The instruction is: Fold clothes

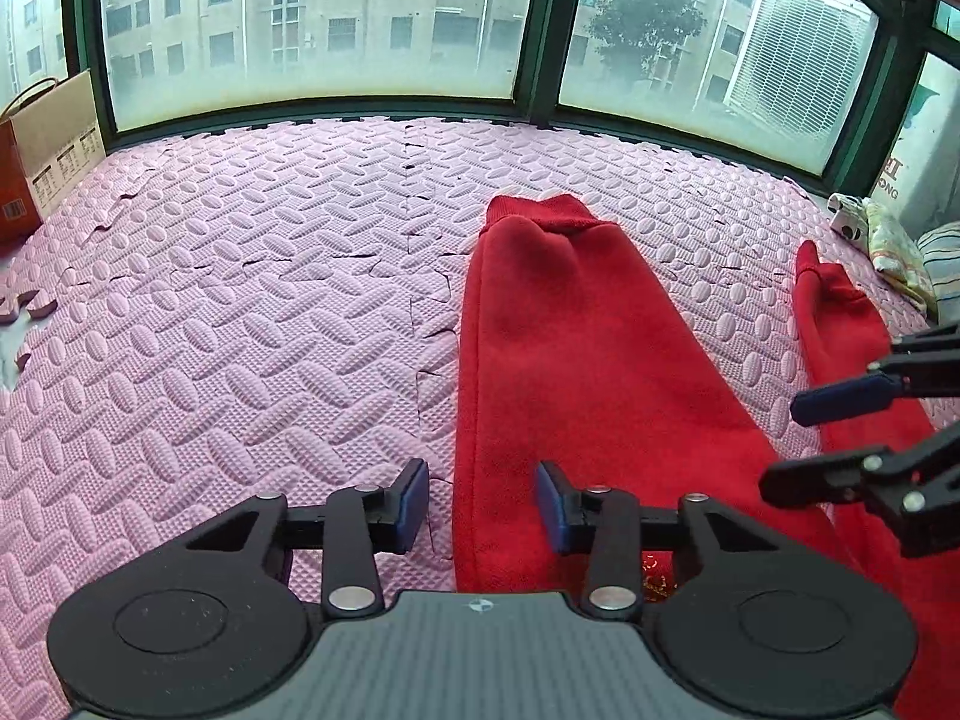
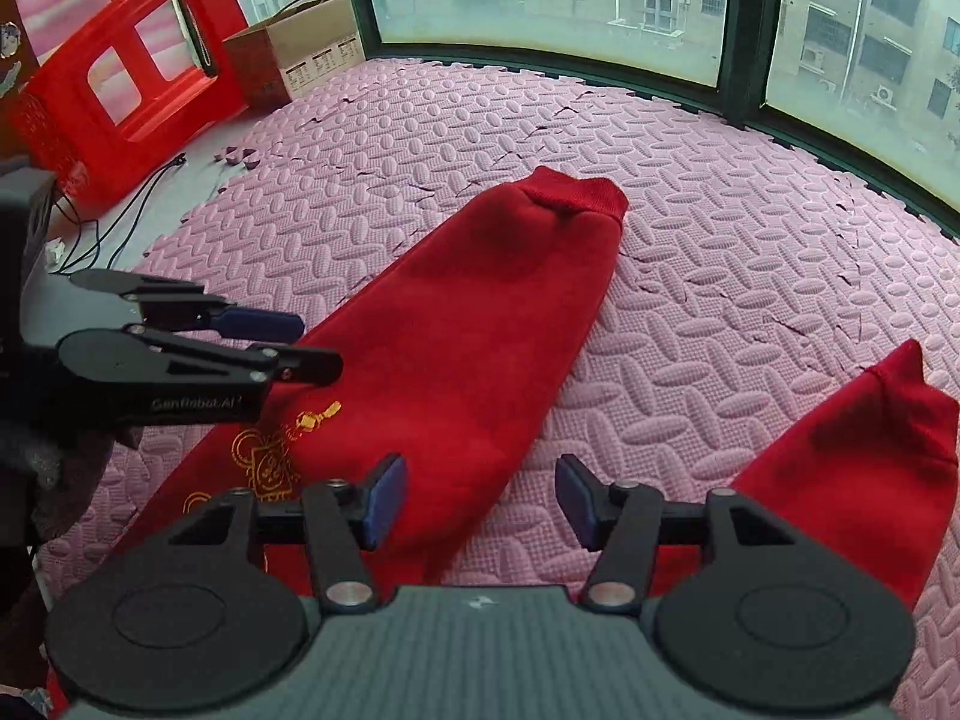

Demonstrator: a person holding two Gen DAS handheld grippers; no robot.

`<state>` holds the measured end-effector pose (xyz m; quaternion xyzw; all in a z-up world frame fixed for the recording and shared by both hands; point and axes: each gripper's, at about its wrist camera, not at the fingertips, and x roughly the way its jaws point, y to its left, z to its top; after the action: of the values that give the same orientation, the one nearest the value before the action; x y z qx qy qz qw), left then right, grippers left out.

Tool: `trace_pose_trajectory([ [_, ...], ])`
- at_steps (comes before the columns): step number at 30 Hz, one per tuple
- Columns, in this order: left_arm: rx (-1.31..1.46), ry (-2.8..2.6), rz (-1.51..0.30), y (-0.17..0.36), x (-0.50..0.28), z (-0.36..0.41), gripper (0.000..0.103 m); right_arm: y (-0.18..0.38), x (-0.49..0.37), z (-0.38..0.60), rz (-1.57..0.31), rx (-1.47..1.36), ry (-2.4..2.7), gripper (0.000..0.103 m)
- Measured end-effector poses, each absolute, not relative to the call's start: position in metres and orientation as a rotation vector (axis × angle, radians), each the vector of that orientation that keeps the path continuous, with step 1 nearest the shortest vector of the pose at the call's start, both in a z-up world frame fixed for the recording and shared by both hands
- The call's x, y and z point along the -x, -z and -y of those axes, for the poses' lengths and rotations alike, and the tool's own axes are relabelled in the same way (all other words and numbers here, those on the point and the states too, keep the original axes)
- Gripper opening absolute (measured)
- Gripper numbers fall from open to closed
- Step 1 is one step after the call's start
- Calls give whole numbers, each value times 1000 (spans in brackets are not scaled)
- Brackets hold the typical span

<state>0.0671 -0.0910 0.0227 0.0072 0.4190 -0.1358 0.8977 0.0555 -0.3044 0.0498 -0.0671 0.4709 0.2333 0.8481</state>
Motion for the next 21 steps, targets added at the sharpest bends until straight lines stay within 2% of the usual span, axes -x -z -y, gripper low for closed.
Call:
trace_pose_trajectory([
  [2,-18,290,-861,-22,-69,92,25,-45,-43,304,-980,201,-466,58],
  [4,-24,284,-853,-22,-69,92,21,-41,-37,308,-974,241,-430,60],
  [11,-17,248,-846,-22,-70,86,20,-57,-28,317,-906,146,-434,63],
  [15,13,269,-863,-24,-75,86,28,-60,-27,323,-885,121,-400,66],
  [19,-39,288,-849,-20,-81,100,28,-54,-26,322,-901,114,-403,66],
  [20,-48,291,-842,-19,-82,101,27,-53,-25,320,-899,122,-410,66],
  [21,-51,292,-838,-19,-84,102,20,-53,-23,318,-896,130,-417,66],
])
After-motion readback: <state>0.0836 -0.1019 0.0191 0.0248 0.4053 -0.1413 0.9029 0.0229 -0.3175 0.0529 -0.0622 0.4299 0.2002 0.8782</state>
